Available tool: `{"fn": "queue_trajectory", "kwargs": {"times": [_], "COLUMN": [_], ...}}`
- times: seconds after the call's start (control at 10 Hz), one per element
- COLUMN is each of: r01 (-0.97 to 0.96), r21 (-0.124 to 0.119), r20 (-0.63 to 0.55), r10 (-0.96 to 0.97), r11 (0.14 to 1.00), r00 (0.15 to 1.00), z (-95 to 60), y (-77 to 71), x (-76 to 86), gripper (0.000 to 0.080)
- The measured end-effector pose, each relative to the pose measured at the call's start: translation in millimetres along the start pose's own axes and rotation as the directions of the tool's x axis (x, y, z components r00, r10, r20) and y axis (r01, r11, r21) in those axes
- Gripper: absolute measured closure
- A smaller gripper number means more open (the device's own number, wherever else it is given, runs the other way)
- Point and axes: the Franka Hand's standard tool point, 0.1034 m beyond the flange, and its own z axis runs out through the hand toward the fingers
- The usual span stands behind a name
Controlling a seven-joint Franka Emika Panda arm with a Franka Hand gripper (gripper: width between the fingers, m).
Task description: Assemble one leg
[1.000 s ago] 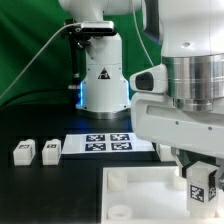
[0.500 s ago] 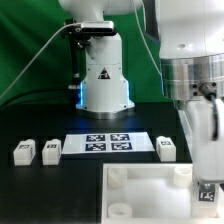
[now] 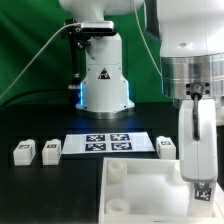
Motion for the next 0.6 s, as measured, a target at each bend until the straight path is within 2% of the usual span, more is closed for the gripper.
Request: {"fn": "queue_trajectory", "kwargs": {"times": [0.1, 0.2, 0.3, 0.4, 0.6], "r01": [0.010, 0.032, 0.044, 0.061, 0.073], "r21": [-0.002, -0.008, -0.004, 0.008, 0.014], "r20": [0.000, 0.001, 0.009, 0.023, 0.033], "r10": [-0.010, -0.032, -0.044, -0.062, -0.074], "r11": [1.000, 0.999, 0.999, 0.998, 0.997], "r00": [1.000, 0.999, 0.999, 0.998, 0.997], "z": [0.2, -1.2, -8.5, -18.9, -25.4], "y": [2.0, 9.5, 12.4, 8.9, 5.2], "x": [-0.8, -3.7, -7.7, -12.9, -21.4], "gripper": [0.0431, 0.0245, 0.0179, 0.0179, 0.0151]}}
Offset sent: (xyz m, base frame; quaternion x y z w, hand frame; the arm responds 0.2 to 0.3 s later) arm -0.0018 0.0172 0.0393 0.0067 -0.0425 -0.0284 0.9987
